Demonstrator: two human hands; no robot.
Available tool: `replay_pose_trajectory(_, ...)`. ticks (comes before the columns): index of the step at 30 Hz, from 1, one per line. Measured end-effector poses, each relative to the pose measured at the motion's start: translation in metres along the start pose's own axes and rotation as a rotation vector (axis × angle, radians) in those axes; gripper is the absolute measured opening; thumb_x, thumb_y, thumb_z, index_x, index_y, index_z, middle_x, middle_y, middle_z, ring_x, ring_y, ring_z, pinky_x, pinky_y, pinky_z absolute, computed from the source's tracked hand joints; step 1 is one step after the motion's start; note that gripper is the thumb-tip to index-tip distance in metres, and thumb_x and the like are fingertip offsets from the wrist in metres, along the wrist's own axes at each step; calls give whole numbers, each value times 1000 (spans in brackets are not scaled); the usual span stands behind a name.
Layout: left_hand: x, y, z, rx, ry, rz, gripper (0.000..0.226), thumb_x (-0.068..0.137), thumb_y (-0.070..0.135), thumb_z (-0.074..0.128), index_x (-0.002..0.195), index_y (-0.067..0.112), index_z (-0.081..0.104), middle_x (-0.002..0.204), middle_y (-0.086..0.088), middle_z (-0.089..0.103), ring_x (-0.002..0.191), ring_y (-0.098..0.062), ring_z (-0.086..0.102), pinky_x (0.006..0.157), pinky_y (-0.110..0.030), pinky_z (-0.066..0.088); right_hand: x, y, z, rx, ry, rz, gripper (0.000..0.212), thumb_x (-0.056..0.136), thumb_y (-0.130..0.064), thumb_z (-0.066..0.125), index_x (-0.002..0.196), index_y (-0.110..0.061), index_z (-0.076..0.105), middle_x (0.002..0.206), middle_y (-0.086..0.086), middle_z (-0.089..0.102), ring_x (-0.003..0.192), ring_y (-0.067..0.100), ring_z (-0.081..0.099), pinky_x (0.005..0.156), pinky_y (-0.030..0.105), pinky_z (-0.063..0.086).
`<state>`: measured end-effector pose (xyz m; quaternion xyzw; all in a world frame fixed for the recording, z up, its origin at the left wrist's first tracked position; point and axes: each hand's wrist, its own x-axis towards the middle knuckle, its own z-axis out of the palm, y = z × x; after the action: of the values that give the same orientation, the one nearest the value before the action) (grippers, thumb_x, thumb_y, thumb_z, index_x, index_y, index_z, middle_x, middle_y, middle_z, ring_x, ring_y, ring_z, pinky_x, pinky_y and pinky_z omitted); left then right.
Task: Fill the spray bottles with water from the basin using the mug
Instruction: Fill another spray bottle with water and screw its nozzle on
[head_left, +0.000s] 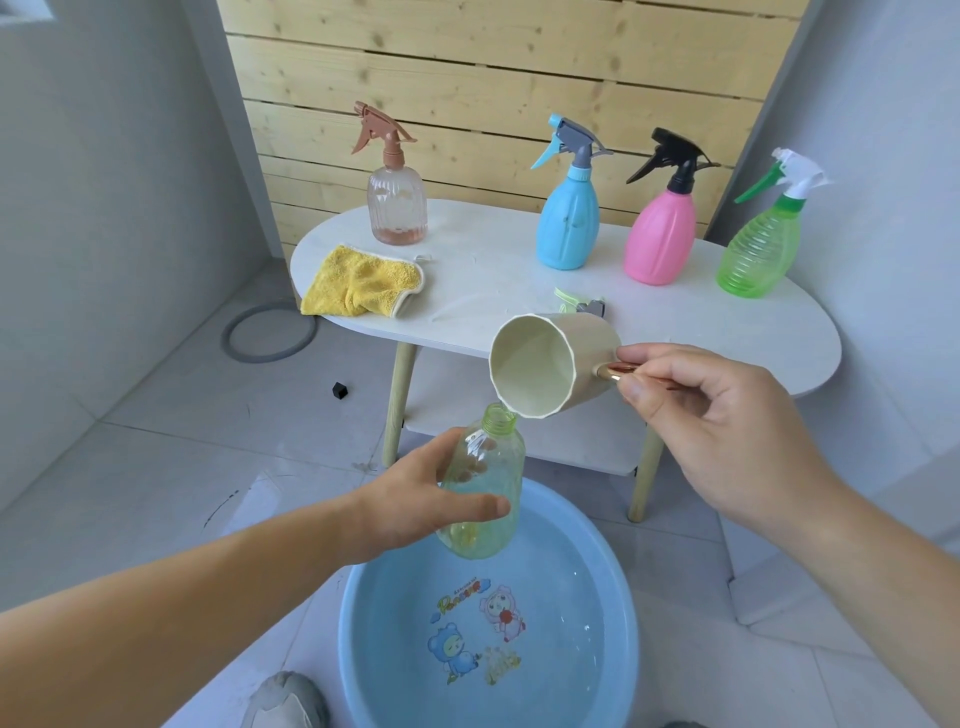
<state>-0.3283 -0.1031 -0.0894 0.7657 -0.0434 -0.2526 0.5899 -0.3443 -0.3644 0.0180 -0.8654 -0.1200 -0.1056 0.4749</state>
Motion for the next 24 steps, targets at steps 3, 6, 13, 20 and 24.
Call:
replay_pose_trajectory(3,1,0,0,-4,0,1,80,60,52,89,133,46,57,131,6,66,123,-12,64,108,-46,54,0,0,0,-8,2,-21,12,92,-18,66,86,-23,76,112,-11,70,109,-3,63,86,6,44)
replay_pose_trajectory(6,1,0,0,-5,-3,2,77,61,52,89,131,47,58,131,6,65,124,-13,63,107,-46,55,0,0,0,-11,3,-29,12,91,-19,66,85,-21,76,113,-9,69,107,-3,63,86,6,43)
replay_pose_trajectory(13,1,0,2,-3,-8,11,76,64,47,88,133,44,57,128,9,67,120,-10,65,104,-43,57,0,0,0,-21,15,-48,11,91,-17,66,88,-21,76,116,-8,69,108,-1,64,90,8,45)
replay_pose_trajectory(20,3,-2,2,0,-6,14,75,64,49,89,132,45,58,127,8,66,120,-12,65,103,-44,57,0,1,0,-55,34,-90,10,91,-19,66,89,-21,76,118,-7,68,108,-3,63,88,10,47)
replay_pose_trajectory(24,2,-1,2,-14,-20,16,68,70,41,87,131,43,58,118,13,71,113,-8,69,100,-39,59,0,2,0,-66,37,-114,12,91,-22,65,90,-19,76,118,-8,68,111,-1,62,93,13,46)
